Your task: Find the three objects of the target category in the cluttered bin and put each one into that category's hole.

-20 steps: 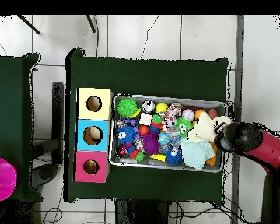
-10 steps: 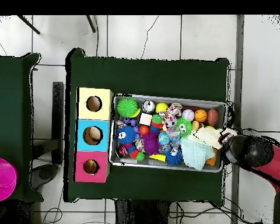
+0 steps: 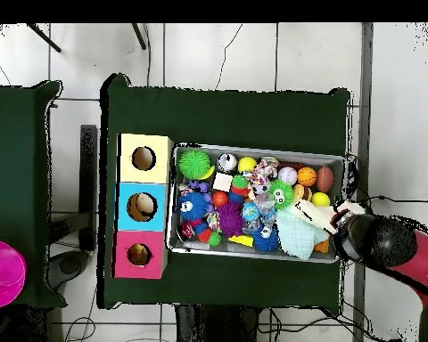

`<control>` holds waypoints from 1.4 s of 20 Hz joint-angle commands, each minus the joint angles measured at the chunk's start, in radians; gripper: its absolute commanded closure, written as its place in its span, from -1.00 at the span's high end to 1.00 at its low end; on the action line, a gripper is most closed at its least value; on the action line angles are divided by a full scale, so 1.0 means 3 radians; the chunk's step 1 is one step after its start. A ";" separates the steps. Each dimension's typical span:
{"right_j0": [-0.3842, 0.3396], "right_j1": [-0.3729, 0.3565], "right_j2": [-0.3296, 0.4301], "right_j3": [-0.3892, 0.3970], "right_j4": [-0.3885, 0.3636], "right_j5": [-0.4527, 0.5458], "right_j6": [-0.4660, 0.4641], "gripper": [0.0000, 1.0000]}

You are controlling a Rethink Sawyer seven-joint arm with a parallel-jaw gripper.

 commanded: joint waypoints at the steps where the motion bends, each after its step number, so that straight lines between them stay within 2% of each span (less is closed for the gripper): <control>1: -0.0047 -0.0228 0.0375 0.0479 -0.0129 0.0226 -0.0708 -1.00; 8: -0.0030 -0.0407 0.0368 0.0638 -0.0078 0.0358 -0.0619 -1.00; 13: 0.0004 -0.0708 0.0346 0.0779 0.0040 0.0655 -0.0625 -1.00; 18: -0.0030 -0.0883 0.0368 0.0946 0.0092 0.0605 -0.0602 -1.00; 28: -0.0056 -0.0851 0.0423 0.1000 0.0111 0.0529 -0.0525 -1.00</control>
